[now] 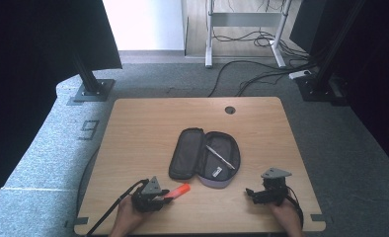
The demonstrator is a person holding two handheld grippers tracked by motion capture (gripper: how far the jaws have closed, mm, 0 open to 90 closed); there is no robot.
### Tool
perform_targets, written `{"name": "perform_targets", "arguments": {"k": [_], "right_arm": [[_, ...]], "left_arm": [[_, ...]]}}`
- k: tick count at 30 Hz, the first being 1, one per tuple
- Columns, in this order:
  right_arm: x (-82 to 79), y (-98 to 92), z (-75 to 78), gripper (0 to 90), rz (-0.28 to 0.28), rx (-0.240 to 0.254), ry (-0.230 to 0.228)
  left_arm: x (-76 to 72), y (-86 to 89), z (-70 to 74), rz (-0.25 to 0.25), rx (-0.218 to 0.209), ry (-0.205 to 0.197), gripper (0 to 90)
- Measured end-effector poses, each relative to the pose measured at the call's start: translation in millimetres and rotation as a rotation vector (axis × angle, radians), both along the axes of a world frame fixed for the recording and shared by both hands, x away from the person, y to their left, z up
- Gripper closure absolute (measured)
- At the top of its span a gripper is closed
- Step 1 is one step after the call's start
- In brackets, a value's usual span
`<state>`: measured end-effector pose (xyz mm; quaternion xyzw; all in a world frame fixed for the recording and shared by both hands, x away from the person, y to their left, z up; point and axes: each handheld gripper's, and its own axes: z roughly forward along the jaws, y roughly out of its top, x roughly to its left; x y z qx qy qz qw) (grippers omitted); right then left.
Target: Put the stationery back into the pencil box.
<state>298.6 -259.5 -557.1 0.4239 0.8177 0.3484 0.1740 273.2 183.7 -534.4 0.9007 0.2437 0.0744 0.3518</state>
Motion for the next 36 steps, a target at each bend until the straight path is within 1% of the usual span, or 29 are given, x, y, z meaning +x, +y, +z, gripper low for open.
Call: {"name": "perform_targets", "arguments": {"k": [3,8,9,12,17,20,23,25,26,32,36], "right_arm": [[0.0,0.0,0.0,0.0,0.0,0.0,0.0],[0.0,0.0,0.0,0.0,0.0,0.0,0.0],[0.0,0.0,0.0,0.0,0.0,0.0,0.0],[0.0,0.0,0.0,0.0,0.0,0.0,0.0],[0.0,0.0,0.0,0.0,0.0,0.0,0.0],[0.1,0.0,0.0,0.0,0.0,0.0,0.0],[0.1,0.0,0.0,0.0,0.0,0.0,0.0],[0.1,0.0,0.1,0.0,0.0,0.0,0.0],[0.1,0.0,0.1,0.0,0.0,0.0,0.0],[0.2,0.0,0.2,0.0,0.001,-0.001,0.0],[0.2,-0.1,0.2,0.0,0.001,-0.001,0.0]], "left_arm": [[-2.5,0.7,3.3,-0.016,-0.028,0.013,66.8],[-8.3,0.6,9.2,-0.028,-0.053,0.011,66.8],[-10.8,0.3,12.6,-0.034,-0.056,0.007,66.8],[-12.8,-0.9,16.1,-0.042,-0.061,0.001,66.8],[-16.1,-3.3,25.2,-0.055,-0.054,-0.012,66.7],[-16.2,-2.0,30.3,-0.052,-0.068,-0.011,66.8],[-16.7,-1.2,36.3,-0.049,-0.071,-0.013,66.8],[-17.4,-1.5,41.3,-0.053,-0.081,-0.017,66.8],[-17.4,-1.5,41.3,-0.053,-0.081,-0.017,66.7],[-16.2,-5.3,54.6,-0.056,-0.083,-0.045,66.7],[-13.1,-8.5,60.6,-0.049,-0.087,-0.059,66.7]]}}
